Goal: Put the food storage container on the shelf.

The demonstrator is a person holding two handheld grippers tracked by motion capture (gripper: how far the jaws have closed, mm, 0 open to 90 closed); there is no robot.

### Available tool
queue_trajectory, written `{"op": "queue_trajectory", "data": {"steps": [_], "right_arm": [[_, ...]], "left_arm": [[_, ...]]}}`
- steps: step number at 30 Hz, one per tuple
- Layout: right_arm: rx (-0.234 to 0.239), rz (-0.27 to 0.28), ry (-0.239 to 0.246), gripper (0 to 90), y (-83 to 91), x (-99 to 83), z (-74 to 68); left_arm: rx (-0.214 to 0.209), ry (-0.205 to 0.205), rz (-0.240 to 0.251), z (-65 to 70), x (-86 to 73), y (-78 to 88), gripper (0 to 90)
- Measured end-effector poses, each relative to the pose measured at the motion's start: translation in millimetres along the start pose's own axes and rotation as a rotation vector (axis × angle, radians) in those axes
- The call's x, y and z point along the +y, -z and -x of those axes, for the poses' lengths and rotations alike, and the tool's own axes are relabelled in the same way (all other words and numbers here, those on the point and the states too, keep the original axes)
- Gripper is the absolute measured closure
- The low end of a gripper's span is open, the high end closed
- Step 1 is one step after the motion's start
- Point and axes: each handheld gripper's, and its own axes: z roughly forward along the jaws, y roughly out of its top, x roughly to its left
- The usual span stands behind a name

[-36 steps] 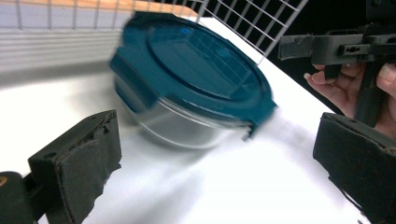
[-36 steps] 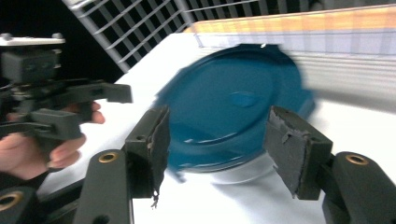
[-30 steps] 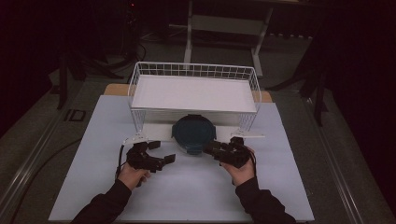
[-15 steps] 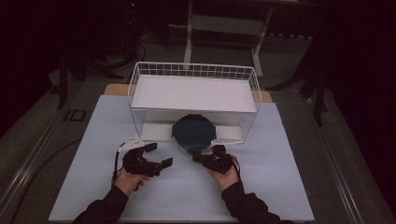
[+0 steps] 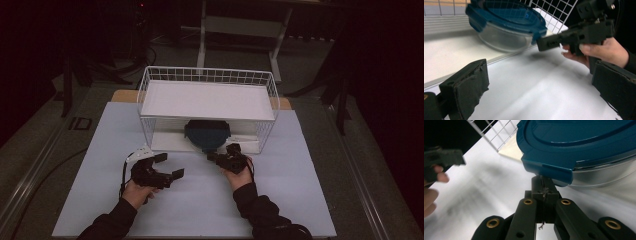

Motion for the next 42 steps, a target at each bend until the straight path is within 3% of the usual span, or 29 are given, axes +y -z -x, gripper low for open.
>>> {"op": "queue_trajectory", "data": {"steps": [5,10,11,14,15,16,17,18,19,20,21,22,23,25,31,42], "right_arm": [[-0.032,0.019,-0.007,89.1,-6.6,10.5,8.5],[-0.029,0.02,-0.026,89.0,-9.8,13.9,12.8],[-0.042,0.018,0.004,87.5,-11.0,14.3,10.5],[-0.034,0.023,0.002,83.0,-10.6,13.6,9.1],[-0.013,0.025,0.014,76.5,-8.2,12.8,6.5],[-0.013,0.025,0.014,76.5,-8.2,12.8,6.5],[0.001,0.025,0.043,62.6,-4.9,11.2,2.3],[0.001,0.025,0.043,62.6,-4.9,11.2,2.3],[0.018,0.035,0.054,50.6,-0.5,8.9,-0.4],[0.018,0.035,0.054,50.6,-0.5,8.9,-0.4],[0.034,0.046,0.065,38.0,3.5,6.7,-2.5],[0.034,0.046,0.065,38.0,3.5,6.7,-2.5],[0.051,0.053,0.066,25.5,7.9,4.0,-2.9],[0.061,0.058,0.082,20.2,12.2,1.3,-4.8],[0.073,0.068,0.121,17.7,30.0,-7.8,-10.1],[0.052,0.076,0.155,17.2,61.2,-33.2,-10.7]], "left_arm": [[-0.001,0.001,-0.001,-0.5,-0.5,0.6,1.5],[-0.003,0.008,0.003,-1.3,-1.0,0.7,1.5],[-0.001,0.003,-0.001,-0.6,-1.0,0.8,1.5],[-0.003,0.002,-0.001,-0.1,-1.2,1.1,1.5],[-0.004,-0.002,0.001,0.8,-1.1,1.6,1.5],[-0.004,-0.002,0.001,0.8,-1.1,1.6,1.5],[-0.004,-0.008,-0.002,2.0,-0.7,1.8,1.5],[-0.004,-0.008,-0.002,2.0,-0.7,1.8,1.5],[-0.01,-0.011,0.004,3.2,-0.3,2.4,1.5],[-0.01,-0.011,0.004,3.2,-0.3,2.4,1.5],[-0.013,-0.026,0.007,5.1,-0.2,3.3,1.5],[-0.013,-0.026,0.007,5.1,-0.2,3.3,1.5],[-0.02,-0.044,0.003,7.4,-0.1,4.4,1.5],[-0.024,-0.065,0.008,10.4,0.0,5.8,1.5],[-0.034,-0.108,0.015,20.8,0.4,9.9,1.5],[-0.05,-0.124,0.007,29.5,-6.0,14.2,1.5]]}}
